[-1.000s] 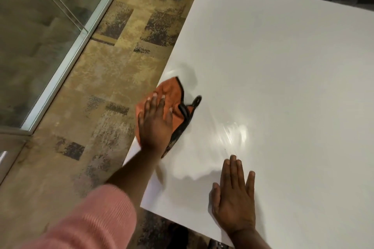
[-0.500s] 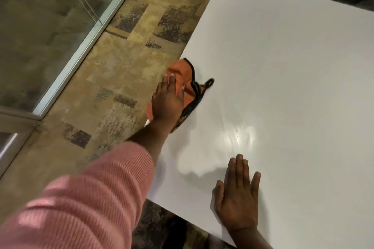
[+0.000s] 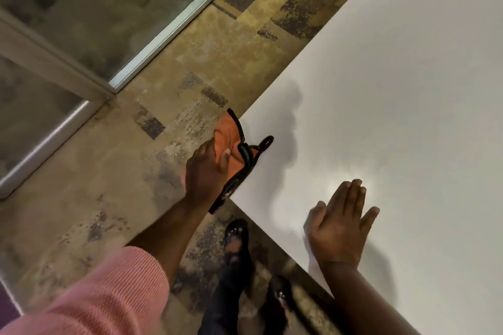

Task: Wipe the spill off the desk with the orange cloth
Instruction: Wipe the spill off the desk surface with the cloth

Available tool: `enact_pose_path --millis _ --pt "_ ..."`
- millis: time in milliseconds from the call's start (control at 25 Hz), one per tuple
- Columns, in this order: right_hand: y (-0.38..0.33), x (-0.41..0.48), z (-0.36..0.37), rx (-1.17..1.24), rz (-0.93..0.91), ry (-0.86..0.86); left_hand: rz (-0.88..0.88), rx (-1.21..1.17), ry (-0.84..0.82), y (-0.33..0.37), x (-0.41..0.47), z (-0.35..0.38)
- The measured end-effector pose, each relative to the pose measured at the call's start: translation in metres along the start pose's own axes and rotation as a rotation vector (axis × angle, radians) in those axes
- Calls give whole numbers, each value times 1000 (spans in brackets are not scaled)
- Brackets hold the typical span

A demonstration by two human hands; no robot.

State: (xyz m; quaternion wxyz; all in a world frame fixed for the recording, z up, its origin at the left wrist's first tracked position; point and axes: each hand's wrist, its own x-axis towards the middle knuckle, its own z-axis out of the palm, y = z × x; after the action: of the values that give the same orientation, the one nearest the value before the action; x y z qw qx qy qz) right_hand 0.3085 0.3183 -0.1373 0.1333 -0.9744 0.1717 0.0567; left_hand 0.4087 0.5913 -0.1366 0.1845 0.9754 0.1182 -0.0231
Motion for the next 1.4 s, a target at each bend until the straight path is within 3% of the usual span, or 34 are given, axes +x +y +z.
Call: enact_pose_path --millis 320,480,720,920,1160,1400 --pt "1 -1 8 -64 -19 18 33 -33 4 43 48 8" --pt "2 0 8 -69 -22 20 62 -58 22 31 46 11" --pt "4 -1 10 -119 -270 -67 -23 -3 159 10 0 15" --pt "6 -2 11 -127 -343 -66 -22 -71 89 11 11 8" --pt "5 -2 9 -94 -335 -84 -251 -243 324 22 -31 25" --pt "7 -2 3 -94 -367 -91 -480 -501 229 42 -45 31"
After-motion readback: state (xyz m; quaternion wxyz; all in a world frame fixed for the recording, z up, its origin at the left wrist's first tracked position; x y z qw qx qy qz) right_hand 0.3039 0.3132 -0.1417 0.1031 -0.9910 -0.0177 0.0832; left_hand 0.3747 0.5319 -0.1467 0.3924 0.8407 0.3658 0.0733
